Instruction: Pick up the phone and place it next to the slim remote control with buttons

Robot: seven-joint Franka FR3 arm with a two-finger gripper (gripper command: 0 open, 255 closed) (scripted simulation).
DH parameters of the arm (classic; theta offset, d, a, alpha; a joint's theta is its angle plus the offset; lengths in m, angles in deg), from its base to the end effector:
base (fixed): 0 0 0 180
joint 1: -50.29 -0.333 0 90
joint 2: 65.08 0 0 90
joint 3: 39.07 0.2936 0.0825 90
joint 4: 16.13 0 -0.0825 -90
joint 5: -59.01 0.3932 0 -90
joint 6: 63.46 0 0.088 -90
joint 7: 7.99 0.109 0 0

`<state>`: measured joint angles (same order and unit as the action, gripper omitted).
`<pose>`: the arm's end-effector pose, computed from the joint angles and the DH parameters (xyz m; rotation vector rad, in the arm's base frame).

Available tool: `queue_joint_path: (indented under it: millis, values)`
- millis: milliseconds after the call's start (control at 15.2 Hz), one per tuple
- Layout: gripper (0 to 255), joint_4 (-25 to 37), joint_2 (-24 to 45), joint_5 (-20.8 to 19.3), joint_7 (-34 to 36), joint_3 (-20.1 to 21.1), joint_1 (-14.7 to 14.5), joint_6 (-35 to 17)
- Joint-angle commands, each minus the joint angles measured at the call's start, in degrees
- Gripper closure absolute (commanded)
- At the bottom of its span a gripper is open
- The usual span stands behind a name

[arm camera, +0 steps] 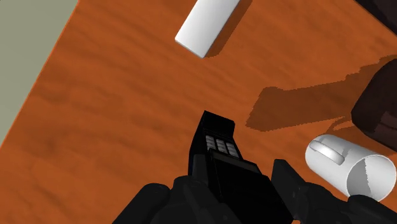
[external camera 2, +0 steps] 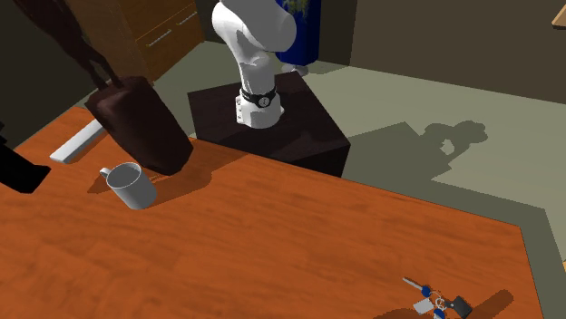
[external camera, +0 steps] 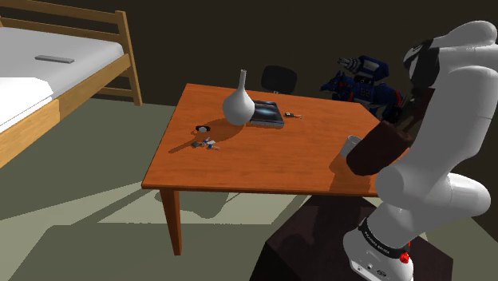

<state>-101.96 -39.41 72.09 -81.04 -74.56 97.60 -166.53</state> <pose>0.1566 -0.6471 0.4181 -3.0728 0.2929 0.0733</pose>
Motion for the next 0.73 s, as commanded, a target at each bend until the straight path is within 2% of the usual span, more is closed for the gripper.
queue_joint_path:
  millis: [0, 660]
  values:
    - [255, -1.01, 0.38, 0.28, -0.29, 0.12, 0.08, -1.38]
    - [255, -5.88, 2.48, 1.69, -1.11, 1.03, 0.17, -8.00]
